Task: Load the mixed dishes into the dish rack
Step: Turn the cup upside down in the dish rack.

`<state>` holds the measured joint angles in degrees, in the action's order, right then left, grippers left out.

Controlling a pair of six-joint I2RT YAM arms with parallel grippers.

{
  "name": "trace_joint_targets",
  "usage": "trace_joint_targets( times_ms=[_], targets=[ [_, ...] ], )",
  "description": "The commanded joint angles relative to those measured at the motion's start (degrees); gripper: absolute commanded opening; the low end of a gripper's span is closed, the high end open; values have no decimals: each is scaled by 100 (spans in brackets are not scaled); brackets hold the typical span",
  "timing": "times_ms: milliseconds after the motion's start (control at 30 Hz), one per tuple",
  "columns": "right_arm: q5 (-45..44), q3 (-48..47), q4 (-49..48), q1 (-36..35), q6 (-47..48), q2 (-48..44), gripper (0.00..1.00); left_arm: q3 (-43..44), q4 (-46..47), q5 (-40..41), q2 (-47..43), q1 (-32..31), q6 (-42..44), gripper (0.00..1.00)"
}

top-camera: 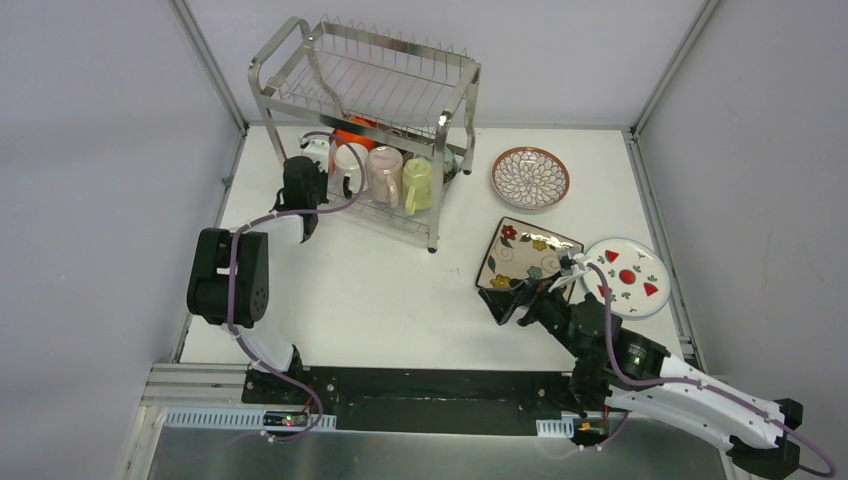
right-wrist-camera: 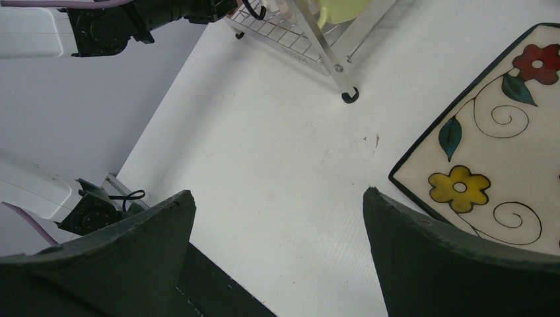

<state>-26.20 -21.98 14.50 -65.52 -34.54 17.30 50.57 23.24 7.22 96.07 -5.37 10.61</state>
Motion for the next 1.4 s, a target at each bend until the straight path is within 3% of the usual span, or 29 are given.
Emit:
trace_joint_targets(
  times_ms=[0,400,933,1067,1367],
  targets=[
    [-72,-237,-36,-24,74,-108,100,356,820,-95,23,52,138,0],
    [-222,-290,294,-23,177,-342,100,431,778,-342,155,53,184,19],
    [-429,-552,862,-22,72,-595,100,358,628,-577,255,49,169,28],
    [-464,-655,1051,-23,-17,-592,100,335,507,-502,241,47,166,36],
    [-374,-851,1344,-27,-236,-392,100,215,252,-512,-87,44,207,42]
  ],
)
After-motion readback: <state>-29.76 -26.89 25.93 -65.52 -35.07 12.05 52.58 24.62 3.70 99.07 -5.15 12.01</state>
